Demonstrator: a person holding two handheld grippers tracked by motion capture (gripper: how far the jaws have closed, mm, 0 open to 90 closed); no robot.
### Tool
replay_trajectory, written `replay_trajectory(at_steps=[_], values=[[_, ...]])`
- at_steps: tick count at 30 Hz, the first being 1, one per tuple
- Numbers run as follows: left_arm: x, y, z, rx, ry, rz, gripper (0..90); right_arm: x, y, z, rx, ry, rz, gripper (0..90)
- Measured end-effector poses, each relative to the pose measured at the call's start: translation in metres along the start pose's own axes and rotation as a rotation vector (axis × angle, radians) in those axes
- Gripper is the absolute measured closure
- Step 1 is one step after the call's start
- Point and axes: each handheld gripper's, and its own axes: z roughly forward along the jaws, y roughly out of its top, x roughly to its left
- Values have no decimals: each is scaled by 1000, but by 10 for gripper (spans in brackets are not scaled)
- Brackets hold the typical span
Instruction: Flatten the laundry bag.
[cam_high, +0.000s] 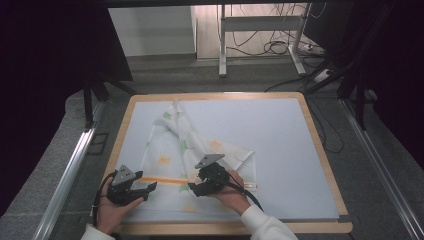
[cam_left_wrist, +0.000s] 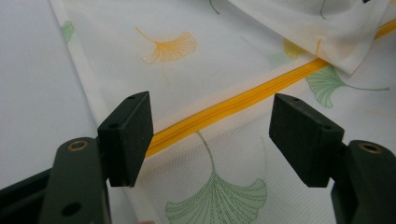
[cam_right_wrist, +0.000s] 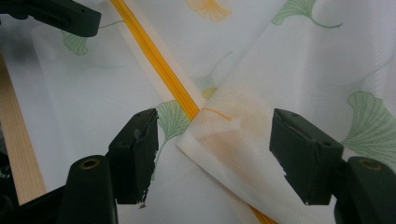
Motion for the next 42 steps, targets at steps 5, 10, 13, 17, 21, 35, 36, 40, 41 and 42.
replay_trajectory(at_steps=[5,10,13,17,21,35,36,40,41,42], values=[[-1,0,1,2,-2,3,302,0,1,8,13,-2,-1,323],[0,0,0,-2,-7,-4,302,-2,0,16,30,-13,-5,326],[-1,1,2,3,-17,-10,302,-2,-1,19,34,-13,-7,327],[-2,2,2,3,-18,-3,302,-1,-3,24,46,-23,-13,327],[-2,1,2,5,-16,-3,302,2,-3,29,58,-39,-34,328],[-1,1,3,12,-12,-2,301,6,-5,34,82,-64,-53,413],[-1,1,3,12,-11,-3,301,6,-5,34,82,-67,-54,428],[-1,1,4,17,-10,-5,300,6,-4,32,89,-73,-48,566],[-1,1,4,18,-10,-5,299,6,-4,32,90,-74,-47,594],[-1,1,4,18,-10,-5,299,6,-4,32,90,-74,-47,594]])
